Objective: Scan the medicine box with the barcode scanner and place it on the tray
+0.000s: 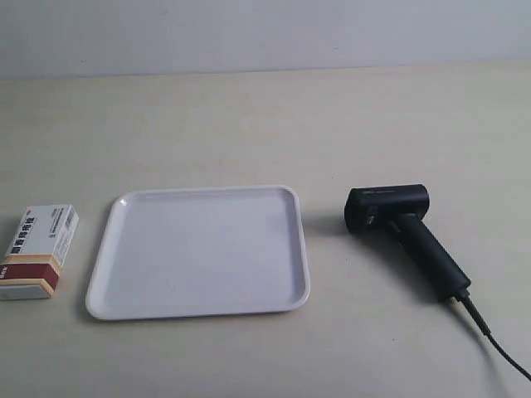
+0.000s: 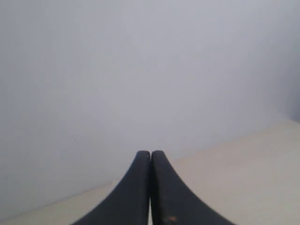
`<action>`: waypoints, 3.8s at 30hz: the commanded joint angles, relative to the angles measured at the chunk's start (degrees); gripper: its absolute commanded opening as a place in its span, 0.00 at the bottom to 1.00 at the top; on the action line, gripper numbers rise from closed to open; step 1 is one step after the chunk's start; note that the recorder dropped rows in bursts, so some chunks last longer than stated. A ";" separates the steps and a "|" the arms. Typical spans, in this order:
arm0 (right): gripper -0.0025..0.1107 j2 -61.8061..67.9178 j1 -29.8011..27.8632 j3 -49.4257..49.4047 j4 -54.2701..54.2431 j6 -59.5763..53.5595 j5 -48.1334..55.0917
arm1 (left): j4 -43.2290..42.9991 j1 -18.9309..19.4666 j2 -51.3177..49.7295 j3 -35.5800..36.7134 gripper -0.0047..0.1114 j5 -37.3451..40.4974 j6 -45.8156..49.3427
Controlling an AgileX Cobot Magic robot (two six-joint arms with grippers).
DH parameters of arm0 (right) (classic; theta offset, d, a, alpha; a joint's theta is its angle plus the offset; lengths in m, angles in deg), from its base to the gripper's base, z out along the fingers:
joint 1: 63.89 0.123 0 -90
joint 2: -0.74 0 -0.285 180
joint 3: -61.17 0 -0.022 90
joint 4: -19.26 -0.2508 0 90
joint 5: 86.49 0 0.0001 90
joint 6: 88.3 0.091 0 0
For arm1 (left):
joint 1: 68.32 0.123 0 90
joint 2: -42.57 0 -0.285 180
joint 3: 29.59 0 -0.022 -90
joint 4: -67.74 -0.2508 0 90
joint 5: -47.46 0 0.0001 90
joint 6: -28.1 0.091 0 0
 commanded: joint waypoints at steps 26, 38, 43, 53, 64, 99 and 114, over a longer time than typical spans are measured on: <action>0.02 43.23 11.45 8.05 10.61 8.77 -14.87 | -33.68 -0.07 -97.74 -19.96 0.73 -8.05 2.25; 0.06 59.02 14.48 14.21 34.82 27.41 -10.64 | -40.39 -0.07 -95.77 -22.85 0.04 -13.03 1.70; 0.29 70.59 17.67 19.41 59.66 49.36 -9.86 | -78.89 -0.07 -94.45 -31.84 0.04 -20.83 -22.24; 0.84 84.89 21.50 28.05 68.43 51.90 -1.31 | -99.31 -7.72 -97.56 -42.15 0.04 -31.13 -26.88; 0.84 98.91 21.50 34.84 70.28 49.14 0.58 | -98.33 -11.37 -100.83 -43.26 0.04 -29.66 -23.68; 0.02 89.14 25.18 37.48 74.45 26.60 6.86 | -100.14 -11.26 -103.84 -43.26 0.04 -29.64 -22.66; 0.02 99.28 25.18 38.93 56.43 26.81 0.95 | -92.40 -11.26 -111.00 -43.50 0.04 -23.11 -24.37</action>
